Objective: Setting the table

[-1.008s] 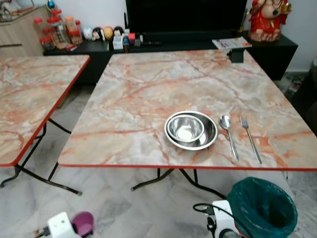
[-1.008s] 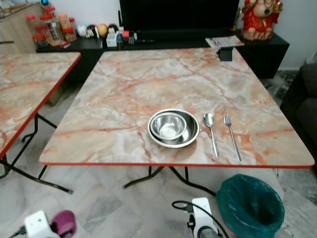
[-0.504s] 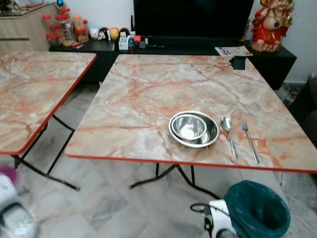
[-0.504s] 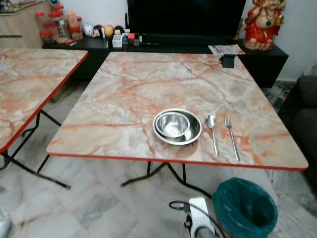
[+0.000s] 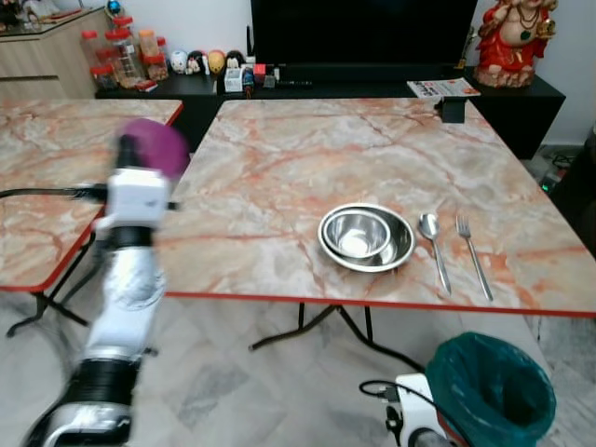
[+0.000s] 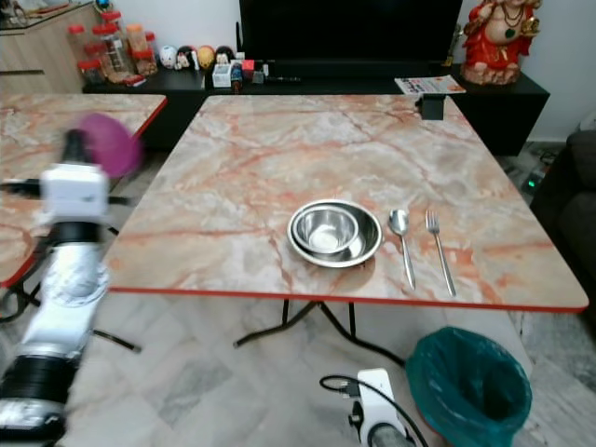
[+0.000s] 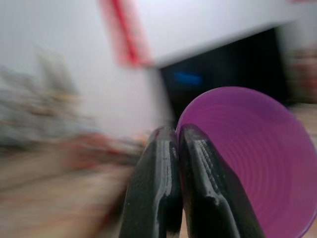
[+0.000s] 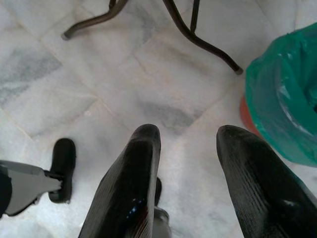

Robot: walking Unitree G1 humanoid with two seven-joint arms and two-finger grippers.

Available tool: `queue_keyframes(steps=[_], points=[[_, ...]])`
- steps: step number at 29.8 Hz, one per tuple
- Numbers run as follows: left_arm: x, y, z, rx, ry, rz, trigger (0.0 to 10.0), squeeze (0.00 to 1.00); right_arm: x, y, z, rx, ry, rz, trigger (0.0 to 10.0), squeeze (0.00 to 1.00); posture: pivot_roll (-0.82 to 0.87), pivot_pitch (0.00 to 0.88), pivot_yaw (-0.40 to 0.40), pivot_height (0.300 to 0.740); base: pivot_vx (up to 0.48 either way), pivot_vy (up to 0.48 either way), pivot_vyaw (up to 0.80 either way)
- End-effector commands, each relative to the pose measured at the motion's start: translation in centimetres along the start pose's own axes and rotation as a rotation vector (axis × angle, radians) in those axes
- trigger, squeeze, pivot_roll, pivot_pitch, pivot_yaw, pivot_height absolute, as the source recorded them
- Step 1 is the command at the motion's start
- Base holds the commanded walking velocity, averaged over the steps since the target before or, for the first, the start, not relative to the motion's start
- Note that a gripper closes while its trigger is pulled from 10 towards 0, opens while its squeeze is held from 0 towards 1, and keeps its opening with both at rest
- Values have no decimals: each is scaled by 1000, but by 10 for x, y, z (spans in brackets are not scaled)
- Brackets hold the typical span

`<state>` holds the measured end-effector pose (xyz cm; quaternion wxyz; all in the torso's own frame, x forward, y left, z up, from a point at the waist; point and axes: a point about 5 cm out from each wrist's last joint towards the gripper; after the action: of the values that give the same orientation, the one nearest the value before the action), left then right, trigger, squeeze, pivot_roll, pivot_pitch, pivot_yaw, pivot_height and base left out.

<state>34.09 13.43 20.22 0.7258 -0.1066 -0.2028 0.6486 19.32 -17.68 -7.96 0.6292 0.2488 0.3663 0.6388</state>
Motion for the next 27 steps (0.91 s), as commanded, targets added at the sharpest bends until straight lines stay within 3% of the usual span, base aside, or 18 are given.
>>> queue_keyframes(steps=[1,2,3,4,5,10,13,15,21,27], points=[[-6,-11,-4,97,184,-56,10000,0,1,0,0,2,-22,-10,10000,0,69,16,63,740,0,0,0],[-6,-11,-4,97,184,-56,10000,0,1,0,0,2,-22,-10,10000,0,69,16,63,740,0,0,0],[-10,-20,-14,224,234,-71,10000,0,0,0,-2,3,-39,-20,10000,0,60,16,71,740,0,0,0],[-10,-20,-14,224,234,-71,10000,0,0,0,-2,3,-39,-20,10000,0,60,16,71,740,0,0,0],[-8,-27,-20,318,260,-74,10000,0,0,1,-3,5,-48,-24,10000,0,51,17,81,740,0,0,0],[-11,-39,-17,451,266,-195,10000,0,-2,2,-9,16,-72,-40,10000,0,46,15,96,740,0,0,0],[-10,-46,-15,509,288,-192,10000,0,-2,3,-11,23,-74,-41,10000,0,49,13,102,740,0,0,0],[-12,-47,-17,551,299,-216,10000,0,-2,3,-12,25,-78,-43,10000,0,48,12,106,740,0,0,0],[-21,-46,-21,636,213,-322,10000,0,-1,2,-11,24,-85,-42,10000,0,47,8,115,740,0,0,0],[-32,-34,-37,753,233,-331,10000,0,2,2,-10,21,-95,-39,10000,0,37,2,126,740,0,0,0]])
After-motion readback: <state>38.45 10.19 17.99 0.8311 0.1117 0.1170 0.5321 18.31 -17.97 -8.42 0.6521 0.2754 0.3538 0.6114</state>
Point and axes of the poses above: a point about 5 cm out from each wrist's last joint towards the gripper, its own y axis pointing back from the gripper into the wrist, its own z axis along the axis of the wrist's last joint, x = y × z, and after that the axes turned 3 degrees about y, right-handed
